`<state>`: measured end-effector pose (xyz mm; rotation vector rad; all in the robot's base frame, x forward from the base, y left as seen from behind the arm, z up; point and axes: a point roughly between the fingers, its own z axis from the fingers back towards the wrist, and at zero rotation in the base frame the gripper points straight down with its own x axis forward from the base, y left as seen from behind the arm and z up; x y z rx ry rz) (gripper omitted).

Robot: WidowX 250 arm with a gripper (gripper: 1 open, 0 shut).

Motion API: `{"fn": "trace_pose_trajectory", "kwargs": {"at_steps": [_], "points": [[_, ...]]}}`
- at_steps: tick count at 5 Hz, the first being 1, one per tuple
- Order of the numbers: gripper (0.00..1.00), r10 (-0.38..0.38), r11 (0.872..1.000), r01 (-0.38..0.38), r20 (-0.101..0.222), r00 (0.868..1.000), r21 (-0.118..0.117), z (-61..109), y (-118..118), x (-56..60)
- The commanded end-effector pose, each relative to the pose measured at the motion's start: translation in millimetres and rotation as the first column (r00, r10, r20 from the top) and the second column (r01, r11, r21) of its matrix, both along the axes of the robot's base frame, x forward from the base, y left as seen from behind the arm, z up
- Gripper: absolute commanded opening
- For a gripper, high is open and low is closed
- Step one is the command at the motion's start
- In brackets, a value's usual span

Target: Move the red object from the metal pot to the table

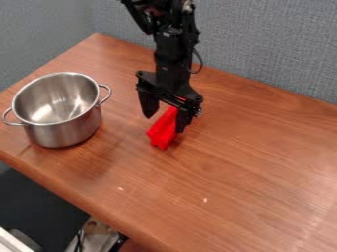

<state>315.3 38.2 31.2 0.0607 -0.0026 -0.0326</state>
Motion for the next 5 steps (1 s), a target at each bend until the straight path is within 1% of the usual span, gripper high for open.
{"fn": "trace_pose_trajectory", "kwargs": {"at_steps": [1,5], "points": [[1.00,0.009,1.000,-0.009,0.044,0.999,0.004,13.0,6.6,8.9],[1.00,-0.008,1.000,0.009,0.042,0.999,-0.003,15.9,6.5,8.8]]}}
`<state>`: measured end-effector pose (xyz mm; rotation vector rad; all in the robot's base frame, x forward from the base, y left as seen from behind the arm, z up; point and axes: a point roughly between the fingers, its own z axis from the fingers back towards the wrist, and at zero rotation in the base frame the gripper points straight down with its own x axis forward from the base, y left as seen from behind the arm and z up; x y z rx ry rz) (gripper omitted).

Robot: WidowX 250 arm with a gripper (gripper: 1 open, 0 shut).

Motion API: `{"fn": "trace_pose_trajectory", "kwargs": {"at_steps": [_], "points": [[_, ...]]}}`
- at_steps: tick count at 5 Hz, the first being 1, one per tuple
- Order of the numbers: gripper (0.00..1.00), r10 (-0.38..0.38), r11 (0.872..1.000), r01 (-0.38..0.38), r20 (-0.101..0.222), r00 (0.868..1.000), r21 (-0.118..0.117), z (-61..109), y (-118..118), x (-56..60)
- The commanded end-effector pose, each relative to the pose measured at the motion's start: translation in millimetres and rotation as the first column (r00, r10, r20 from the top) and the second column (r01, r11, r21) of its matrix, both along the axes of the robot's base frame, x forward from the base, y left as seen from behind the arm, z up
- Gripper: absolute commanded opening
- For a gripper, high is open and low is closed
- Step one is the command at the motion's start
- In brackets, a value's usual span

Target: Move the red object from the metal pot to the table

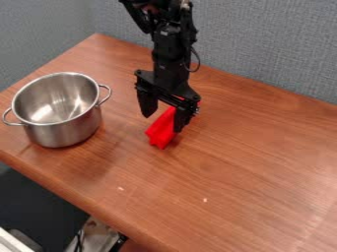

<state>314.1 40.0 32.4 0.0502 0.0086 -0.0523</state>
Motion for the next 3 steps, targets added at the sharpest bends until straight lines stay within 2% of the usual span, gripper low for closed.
{"fn": "trace_pose_trajectory", "kwargs": {"at_steps": [1,2,3], "points": [[1.00,0.026,1.000,-0.025,0.079,0.997,-0.011,28.2,9.4,6.0],[1.00,0.049,0.998,-0.046,0.118,0.992,-0.030,47.5,17.9,-0.1],[1.00,0.082,0.996,-0.074,0.176,0.981,-0.052,74.1,31.6,-13.2]]}}
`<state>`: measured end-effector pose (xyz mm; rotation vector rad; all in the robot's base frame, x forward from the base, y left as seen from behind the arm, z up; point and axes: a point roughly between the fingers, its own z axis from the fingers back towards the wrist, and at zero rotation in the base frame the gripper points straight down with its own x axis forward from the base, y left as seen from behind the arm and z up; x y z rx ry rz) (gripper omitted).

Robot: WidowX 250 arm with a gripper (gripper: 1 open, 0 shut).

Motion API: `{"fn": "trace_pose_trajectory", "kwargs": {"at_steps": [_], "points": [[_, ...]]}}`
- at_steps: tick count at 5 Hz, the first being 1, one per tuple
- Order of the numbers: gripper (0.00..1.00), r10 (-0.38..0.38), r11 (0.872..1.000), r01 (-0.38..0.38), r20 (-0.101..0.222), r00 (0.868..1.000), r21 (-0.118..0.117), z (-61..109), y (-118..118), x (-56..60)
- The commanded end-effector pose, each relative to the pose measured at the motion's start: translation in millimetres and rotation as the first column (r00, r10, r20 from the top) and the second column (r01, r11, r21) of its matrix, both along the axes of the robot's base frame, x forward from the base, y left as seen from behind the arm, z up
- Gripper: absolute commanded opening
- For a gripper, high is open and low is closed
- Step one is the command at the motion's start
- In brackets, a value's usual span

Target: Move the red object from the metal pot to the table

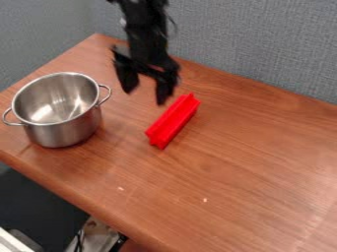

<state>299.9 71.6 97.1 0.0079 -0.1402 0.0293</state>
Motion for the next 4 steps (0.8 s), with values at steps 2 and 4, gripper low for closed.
{"fn": "trace_pose_trajectory", "kwargs": {"at_steps": [2,4], "points": [[1.00,0.116,0.993,-0.117,0.064,0.991,0.008,30.6,41.4,-24.5],[1.00,0.195,0.979,-0.196,0.021,0.981,0.049,10.2,66.6,-41.0]]}}
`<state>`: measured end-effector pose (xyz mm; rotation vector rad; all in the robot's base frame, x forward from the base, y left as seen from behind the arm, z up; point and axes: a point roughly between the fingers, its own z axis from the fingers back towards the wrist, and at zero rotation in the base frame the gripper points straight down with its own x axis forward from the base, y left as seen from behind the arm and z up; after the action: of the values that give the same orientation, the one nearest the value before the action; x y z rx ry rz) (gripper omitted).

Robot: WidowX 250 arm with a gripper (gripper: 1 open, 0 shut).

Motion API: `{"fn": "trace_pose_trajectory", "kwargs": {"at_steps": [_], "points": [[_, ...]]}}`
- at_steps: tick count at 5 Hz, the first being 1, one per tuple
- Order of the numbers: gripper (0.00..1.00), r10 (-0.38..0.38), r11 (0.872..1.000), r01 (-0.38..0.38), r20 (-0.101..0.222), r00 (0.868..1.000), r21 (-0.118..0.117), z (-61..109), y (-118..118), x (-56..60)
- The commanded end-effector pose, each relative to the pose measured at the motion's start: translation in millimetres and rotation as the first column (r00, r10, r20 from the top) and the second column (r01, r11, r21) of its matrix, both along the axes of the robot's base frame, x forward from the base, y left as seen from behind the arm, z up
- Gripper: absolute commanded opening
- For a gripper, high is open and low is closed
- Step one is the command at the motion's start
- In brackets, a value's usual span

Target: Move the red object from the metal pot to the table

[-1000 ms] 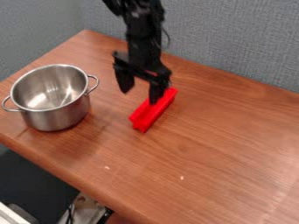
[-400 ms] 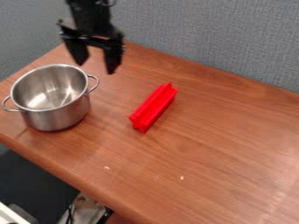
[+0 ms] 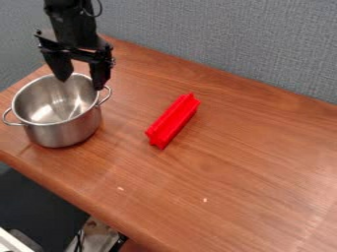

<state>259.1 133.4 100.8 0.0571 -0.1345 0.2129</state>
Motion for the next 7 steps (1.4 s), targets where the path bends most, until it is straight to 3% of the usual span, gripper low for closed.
{"fn": "trace_pose_trajectory", "kwargs": {"at_steps": [1,4,5,7], "points": [[1.00,0.017,1.000,-0.017,-0.002,1.000,0.016,-4.7,6.6,-1.5],[1.00,0.050,0.999,-0.048,-0.073,0.996,0.025,-51.9,7.3,-1.1],[0.00,0.053,0.998,-0.051,-0.083,0.995,0.025,-60.0,8.3,0.3],[0.00,0.052,0.999,-0.051,-0.075,0.996,0.016,-54.3,6.7,0.2]]}}
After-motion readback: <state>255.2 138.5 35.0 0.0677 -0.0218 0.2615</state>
